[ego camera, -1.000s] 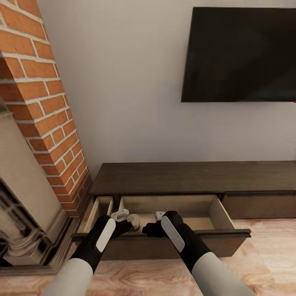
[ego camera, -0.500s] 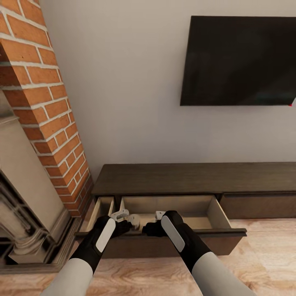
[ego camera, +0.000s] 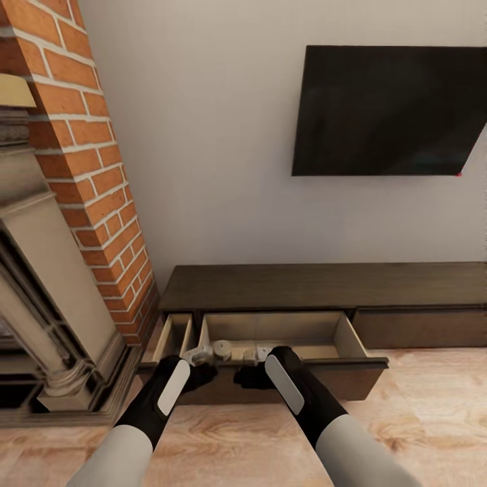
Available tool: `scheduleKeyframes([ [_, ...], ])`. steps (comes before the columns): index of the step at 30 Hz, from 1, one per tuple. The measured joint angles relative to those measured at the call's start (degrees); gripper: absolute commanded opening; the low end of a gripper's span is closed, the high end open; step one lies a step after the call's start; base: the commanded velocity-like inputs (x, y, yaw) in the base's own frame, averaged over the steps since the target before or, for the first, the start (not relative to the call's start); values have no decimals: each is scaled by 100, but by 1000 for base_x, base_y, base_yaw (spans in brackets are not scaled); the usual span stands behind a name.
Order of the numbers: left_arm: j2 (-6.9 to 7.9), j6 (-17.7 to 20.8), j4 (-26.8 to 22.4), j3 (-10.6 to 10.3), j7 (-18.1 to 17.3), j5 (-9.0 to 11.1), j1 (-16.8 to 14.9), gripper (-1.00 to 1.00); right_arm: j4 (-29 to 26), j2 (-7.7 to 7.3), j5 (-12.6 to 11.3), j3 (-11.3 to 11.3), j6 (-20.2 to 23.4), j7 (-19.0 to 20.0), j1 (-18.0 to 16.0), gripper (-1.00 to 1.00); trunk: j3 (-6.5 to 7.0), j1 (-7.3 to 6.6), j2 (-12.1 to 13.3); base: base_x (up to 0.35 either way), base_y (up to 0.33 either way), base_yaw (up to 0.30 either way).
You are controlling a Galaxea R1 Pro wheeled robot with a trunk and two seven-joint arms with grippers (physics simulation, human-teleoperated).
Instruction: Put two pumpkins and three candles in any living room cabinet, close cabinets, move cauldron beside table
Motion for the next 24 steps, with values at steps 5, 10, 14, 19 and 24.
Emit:
scheduleKeyframes([
  [5,11,0,11,3,0,1,0,100,8,0,-6,13,-3,5,0,100,90,-110,201,-339,0,0],
  [10,27,0,81,9,0,0,0,100,13,0,-8,14,-54,7,5,100,179,-220,401,-338,0,0],
  [14,40,-14,331,6,13,-13,0,100,64,0,-8,15,-127,14,23,100,251,-309,562,-226,0,0],
  [19,61,-41,577,-1,17,-29,16,100,122,0,-10,23,-408,15,32,100,341,-421,762,-43,0,62],
  [24,161,-67,875,0,19,-43,48,100,136,0,2,24,-670,16,74,100,431,-531,962,-5,0,220],
])
